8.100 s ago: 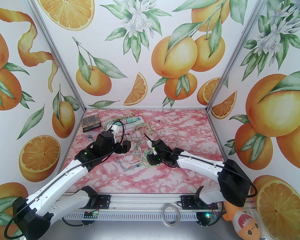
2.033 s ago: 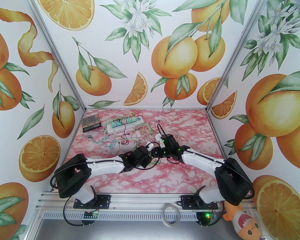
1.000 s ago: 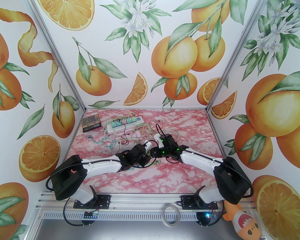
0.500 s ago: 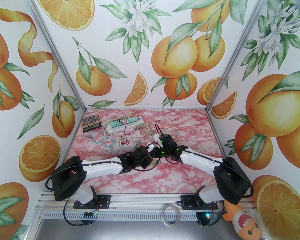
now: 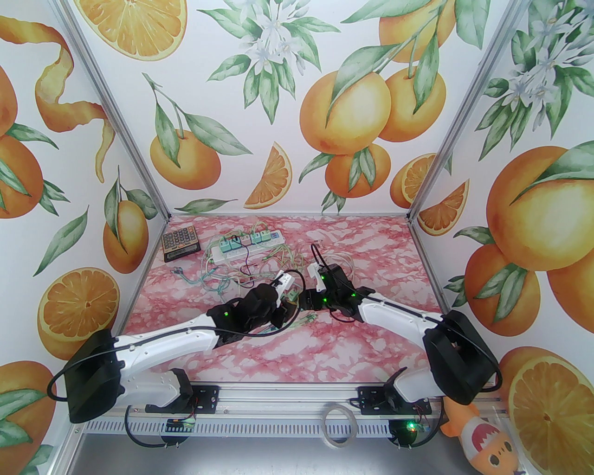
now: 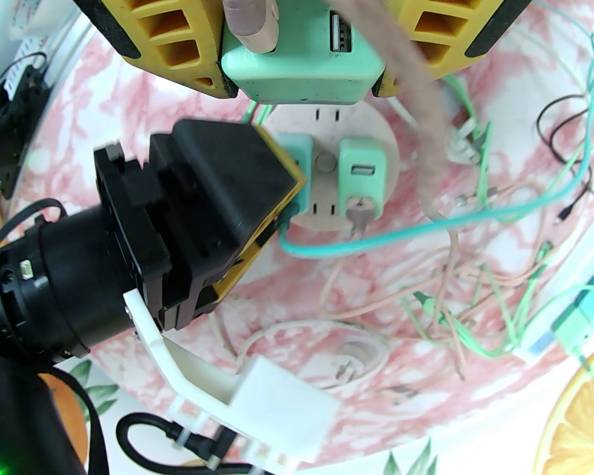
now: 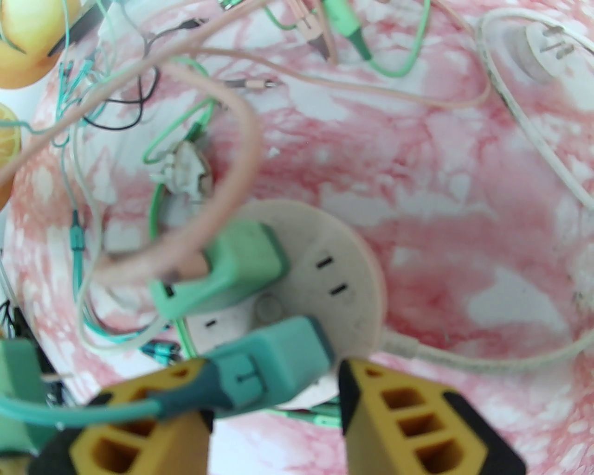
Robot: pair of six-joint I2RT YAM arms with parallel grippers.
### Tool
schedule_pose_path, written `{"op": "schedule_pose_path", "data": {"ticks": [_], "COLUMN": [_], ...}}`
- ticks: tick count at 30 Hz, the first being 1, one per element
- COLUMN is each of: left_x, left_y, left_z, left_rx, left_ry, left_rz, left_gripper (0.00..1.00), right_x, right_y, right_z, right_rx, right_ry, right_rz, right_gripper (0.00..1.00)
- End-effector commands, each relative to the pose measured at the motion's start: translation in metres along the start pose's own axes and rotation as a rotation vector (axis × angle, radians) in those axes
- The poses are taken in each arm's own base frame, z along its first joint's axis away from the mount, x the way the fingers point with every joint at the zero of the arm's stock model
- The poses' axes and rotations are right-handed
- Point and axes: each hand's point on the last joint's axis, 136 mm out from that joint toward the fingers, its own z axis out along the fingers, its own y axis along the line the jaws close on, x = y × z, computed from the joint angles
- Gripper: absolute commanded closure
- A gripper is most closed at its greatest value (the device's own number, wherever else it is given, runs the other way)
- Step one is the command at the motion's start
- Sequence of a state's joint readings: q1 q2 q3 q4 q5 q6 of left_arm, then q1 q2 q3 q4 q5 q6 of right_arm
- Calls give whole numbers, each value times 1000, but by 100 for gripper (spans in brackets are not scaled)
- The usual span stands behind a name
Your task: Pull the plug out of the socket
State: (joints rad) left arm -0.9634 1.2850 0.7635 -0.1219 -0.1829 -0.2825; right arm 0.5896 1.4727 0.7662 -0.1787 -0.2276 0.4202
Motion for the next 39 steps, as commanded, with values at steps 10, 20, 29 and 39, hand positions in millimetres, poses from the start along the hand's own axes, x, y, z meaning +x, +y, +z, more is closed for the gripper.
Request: {"op": "schedule_pose_path", "data": {"ticks": [10, 20, 29, 39], "left_x": [-5, 39, 91, 141], "left_y": [39, 97, 155, 190], "left_z": [-40, -58, -74, -73], "left_rx": [-70, -137, -303, -458], "left_ry": [18, 92, 211, 426], "left_rz": [-103, -303, -500, -699], "left_gripper": [67, 67, 66, 66], "right_x": [42, 24, 21, 19], "right_y": [-44, -32, -29, -30], "right_z": [-5, -18, -15, -14], "right_rx": [169, 134, 122, 129], "right_ry": [108, 46, 42, 44], "right_rz": [1, -14, -5, -13], "right_gripper": [46, 41, 40, 40]}}
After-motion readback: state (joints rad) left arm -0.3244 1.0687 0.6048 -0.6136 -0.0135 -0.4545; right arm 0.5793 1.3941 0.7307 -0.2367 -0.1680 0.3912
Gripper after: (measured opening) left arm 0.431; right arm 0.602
